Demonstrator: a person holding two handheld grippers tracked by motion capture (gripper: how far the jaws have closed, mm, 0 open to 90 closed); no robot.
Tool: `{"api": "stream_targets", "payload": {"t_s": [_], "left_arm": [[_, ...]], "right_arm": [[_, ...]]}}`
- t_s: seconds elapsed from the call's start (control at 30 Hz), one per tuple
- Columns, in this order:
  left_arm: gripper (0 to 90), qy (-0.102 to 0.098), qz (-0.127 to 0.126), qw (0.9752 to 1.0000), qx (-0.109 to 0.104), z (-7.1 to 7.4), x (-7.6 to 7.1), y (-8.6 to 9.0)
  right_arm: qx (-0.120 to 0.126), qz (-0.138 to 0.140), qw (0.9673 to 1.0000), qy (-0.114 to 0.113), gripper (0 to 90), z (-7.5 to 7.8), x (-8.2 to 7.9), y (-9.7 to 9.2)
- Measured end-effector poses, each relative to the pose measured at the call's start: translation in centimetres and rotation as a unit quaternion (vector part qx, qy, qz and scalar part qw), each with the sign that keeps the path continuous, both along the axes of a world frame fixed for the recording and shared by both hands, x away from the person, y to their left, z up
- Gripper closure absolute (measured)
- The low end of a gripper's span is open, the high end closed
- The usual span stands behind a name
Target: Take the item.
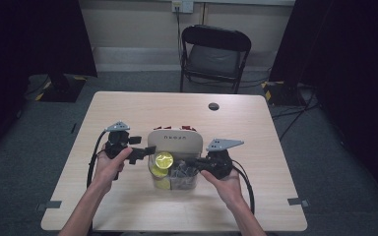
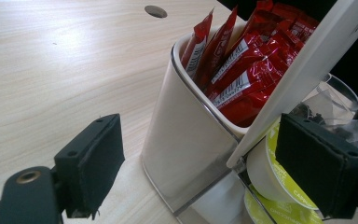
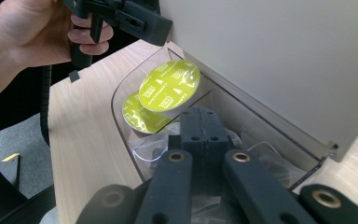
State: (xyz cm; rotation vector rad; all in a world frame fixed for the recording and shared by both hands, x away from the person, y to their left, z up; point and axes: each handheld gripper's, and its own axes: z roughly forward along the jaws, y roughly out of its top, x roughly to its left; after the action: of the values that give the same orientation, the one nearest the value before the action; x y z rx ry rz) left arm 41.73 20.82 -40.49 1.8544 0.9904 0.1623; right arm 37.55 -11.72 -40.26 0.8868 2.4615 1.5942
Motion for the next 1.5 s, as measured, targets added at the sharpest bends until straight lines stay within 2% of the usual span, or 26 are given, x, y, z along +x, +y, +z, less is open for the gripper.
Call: {"api": "stream_targets", "payload": {"t_s": [0.7,1.2,1.5], "left_arm": [[15.1,-0.002,-0.002,0.9999,0.011,0.0,0.0,-0.2],[15.0,-0.001,-0.001,0.9999,0.011,-0.1,0.0,-0.2],[15.0,0.0,-0.003,0.9999,0.014,-0.1,0.0,-0.1]], "right_arm": [[0.016,-0.003,0.9998,-0.013,90.0,1.2,-0.3,-0.8],[0.031,-0.013,0.9991,-0.025,90.0,2.4,-0.7,-2.3],[0.037,-0.026,0.9985,-0.032,90.0,3.0,-0.8,-3.9]]}}
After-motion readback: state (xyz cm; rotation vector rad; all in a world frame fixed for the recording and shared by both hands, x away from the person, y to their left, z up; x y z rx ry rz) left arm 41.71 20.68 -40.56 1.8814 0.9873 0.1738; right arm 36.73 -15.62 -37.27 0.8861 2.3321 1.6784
